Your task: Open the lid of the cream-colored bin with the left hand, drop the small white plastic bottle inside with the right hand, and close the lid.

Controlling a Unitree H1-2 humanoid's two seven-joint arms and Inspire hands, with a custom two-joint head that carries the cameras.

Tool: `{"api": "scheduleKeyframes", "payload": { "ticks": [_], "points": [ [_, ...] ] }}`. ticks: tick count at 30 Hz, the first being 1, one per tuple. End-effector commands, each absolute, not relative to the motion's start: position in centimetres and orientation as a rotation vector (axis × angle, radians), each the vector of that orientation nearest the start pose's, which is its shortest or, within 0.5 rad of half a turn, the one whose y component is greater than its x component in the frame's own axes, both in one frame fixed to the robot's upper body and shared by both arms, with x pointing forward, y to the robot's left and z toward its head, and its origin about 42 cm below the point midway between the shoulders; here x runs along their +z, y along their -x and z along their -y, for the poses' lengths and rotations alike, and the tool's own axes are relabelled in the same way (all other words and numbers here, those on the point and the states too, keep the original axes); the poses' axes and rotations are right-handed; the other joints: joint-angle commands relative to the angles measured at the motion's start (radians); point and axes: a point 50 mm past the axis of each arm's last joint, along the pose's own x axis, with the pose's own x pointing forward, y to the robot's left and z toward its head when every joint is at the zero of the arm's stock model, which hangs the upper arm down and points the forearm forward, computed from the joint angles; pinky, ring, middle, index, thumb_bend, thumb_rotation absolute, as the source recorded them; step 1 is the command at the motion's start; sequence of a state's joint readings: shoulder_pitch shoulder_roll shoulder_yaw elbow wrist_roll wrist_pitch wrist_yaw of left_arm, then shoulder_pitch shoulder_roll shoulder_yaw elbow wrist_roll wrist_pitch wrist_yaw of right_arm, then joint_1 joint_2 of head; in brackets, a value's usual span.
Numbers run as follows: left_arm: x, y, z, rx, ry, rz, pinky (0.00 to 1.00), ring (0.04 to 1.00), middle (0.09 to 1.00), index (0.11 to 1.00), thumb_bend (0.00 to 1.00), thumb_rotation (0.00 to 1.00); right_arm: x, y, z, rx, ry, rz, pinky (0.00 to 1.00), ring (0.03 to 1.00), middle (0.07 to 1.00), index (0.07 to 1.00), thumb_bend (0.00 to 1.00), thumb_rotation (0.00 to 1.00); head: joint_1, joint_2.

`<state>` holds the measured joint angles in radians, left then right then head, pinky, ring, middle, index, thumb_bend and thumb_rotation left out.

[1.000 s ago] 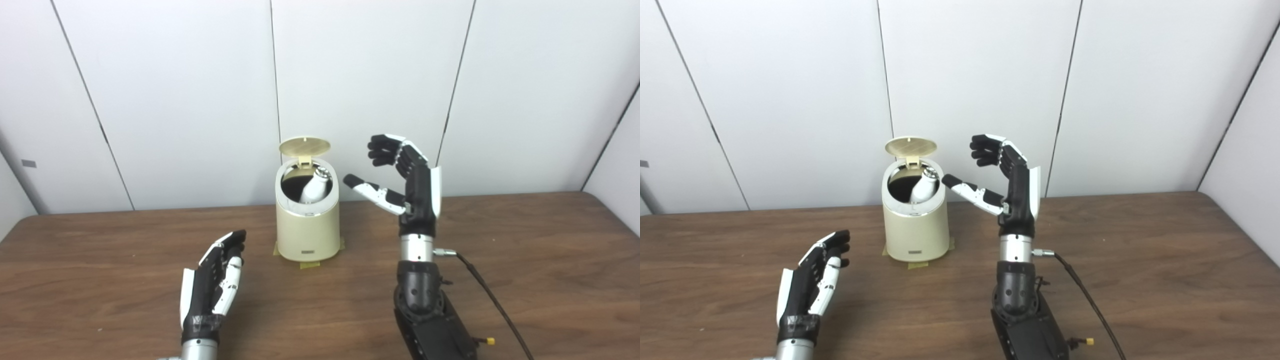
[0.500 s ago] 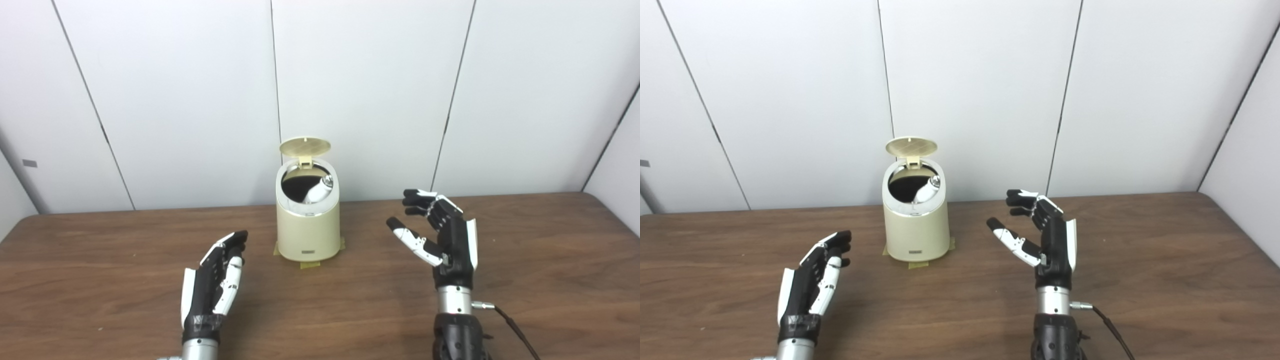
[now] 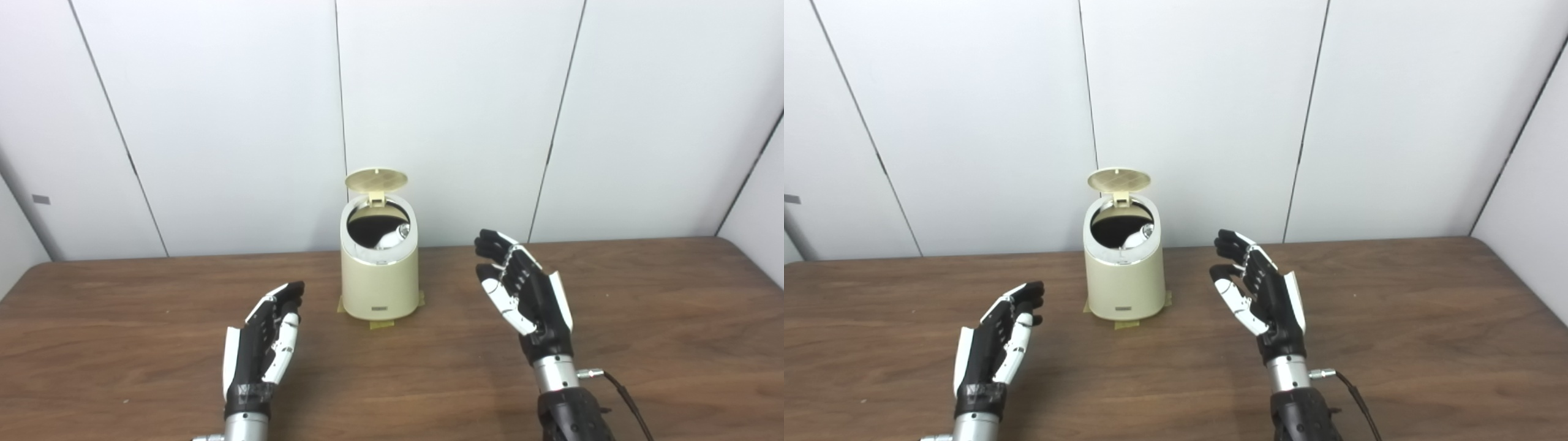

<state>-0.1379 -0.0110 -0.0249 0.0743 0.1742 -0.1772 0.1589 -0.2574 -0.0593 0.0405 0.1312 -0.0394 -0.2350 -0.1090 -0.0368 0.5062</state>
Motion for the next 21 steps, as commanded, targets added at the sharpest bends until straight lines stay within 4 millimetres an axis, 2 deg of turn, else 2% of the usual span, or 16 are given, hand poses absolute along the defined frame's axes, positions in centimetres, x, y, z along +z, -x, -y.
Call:
{"api": "scheduleKeyframes", "payload": {
  "ticks": [1, 6, 9, 13, 14, 18, 21],
  "points": [
    [13.1, -32.4, -19.8, 0.103, -0.154, 0.291, 0.73, 0.796, 0.798, 0.781, 0.19, 0.65, 17.7, -36.7, 20.0, 0.020, 0.080, 0.425, 0.71, 0.816, 0.832, 0.826, 0.24, 0.69, 0.000, 0.001],
    [15.8, -32.6, -20.3, 0.138, -0.209, 0.370, 0.73, 0.801, 0.804, 0.791, 0.22, 0.71, 17.9, -36.2, 20.1, 0.017, 0.104, 0.417, 0.72, 0.824, 0.840, 0.840, 0.28, 0.77, 0.013, 0.012],
    [18.1, -33.1, -20.3, 0.146, -0.279, 0.432, 0.75, 0.824, 0.824, 0.812, 0.29, 0.80, 17.9, -36.0, 20.3, 0.014, 0.115, 0.409, 0.72, 0.821, 0.840, 0.843, 0.32, 0.78, 0.018, 0.015],
    [22.1, -33.9, -20.0, 0.140, -0.349, 0.502, 0.79, 0.847, 0.837, 0.827, 0.39, 0.95, 18.0, -35.9, 20.3, 0.016, 0.118, 0.392, 0.72, 0.827, 0.846, 0.848, 0.34, 0.79, 0.019, 0.019],
    [23.0, -34.2, -19.8, 0.133, -0.358, 0.519, 0.83, 0.858, 0.838, 0.830, 0.42, 0.98, 18.0, -35.9, 20.3, 0.020, 0.118, 0.393, 0.73, 0.828, 0.846, 0.849, 0.35, 0.79, 0.019, 0.019],
    [26.9, -35.1, -19.0, 0.122, -0.410, 0.584, 0.91, 0.889, 0.842, 0.833, 0.52, 1.00, 17.9, -35.8, 20.0, 0.018, 0.113, 0.395, 0.72, 0.823, 0.839, 0.838, 0.37, 0.76, 0.020, 0.017],
    [29.2, -36.0, -18.2, 0.128, -0.470, 0.617, 0.94, 0.908, 0.850, 0.832, 0.57, 1.00, 17.8, -35.9, 19.9, 0.014, 0.123, 0.402, 0.72, 0.818, 0.832, 0.830, 0.36, 0.77, 0.023, 0.015]
  ]
}}
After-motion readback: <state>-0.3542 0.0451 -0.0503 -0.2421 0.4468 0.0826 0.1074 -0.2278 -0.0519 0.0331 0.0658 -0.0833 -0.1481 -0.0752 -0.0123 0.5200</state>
